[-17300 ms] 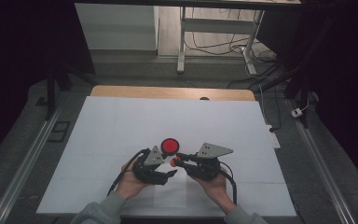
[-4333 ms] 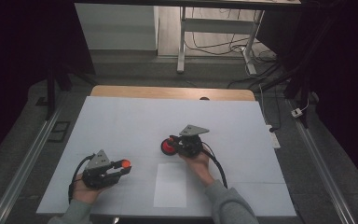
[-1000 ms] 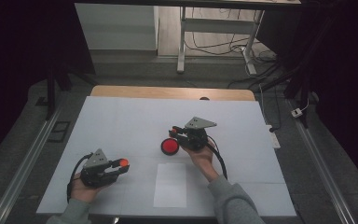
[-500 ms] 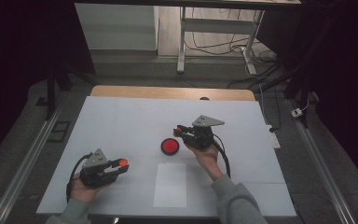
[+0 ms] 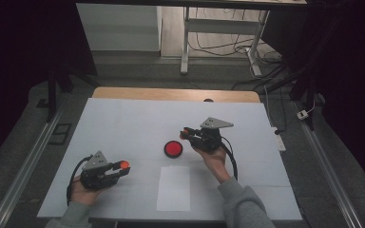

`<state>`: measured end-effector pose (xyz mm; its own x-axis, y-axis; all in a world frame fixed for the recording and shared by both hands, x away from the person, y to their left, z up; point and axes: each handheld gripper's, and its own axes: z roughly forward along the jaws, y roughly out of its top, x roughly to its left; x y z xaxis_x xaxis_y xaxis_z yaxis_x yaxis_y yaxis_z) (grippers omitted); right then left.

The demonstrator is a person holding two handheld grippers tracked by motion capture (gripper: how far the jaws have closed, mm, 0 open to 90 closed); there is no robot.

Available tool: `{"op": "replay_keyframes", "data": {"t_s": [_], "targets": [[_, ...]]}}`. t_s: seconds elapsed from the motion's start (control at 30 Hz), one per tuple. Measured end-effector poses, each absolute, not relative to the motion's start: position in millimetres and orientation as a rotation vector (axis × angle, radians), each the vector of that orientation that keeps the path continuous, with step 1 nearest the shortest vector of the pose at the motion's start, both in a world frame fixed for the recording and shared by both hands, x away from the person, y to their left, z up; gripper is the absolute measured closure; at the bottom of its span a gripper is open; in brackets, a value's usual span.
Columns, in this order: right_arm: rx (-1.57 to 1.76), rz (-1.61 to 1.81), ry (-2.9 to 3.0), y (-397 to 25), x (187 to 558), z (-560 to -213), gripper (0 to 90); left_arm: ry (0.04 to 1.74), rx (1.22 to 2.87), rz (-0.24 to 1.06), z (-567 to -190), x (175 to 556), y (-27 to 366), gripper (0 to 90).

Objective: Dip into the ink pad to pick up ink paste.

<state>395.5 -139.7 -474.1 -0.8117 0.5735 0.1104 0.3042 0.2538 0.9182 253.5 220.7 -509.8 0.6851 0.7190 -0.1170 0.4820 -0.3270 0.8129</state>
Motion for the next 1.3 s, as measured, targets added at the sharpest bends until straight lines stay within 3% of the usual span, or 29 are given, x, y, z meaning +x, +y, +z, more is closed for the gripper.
{"op": "replay_keyframes", "data": {"t_s": [1.3], "targets": [[0.748, 1.551, 2.329, -157, 361, -470, 72.4, 0.924, 1.994, 0.346, -508, 252, 221, 65.6]]}}
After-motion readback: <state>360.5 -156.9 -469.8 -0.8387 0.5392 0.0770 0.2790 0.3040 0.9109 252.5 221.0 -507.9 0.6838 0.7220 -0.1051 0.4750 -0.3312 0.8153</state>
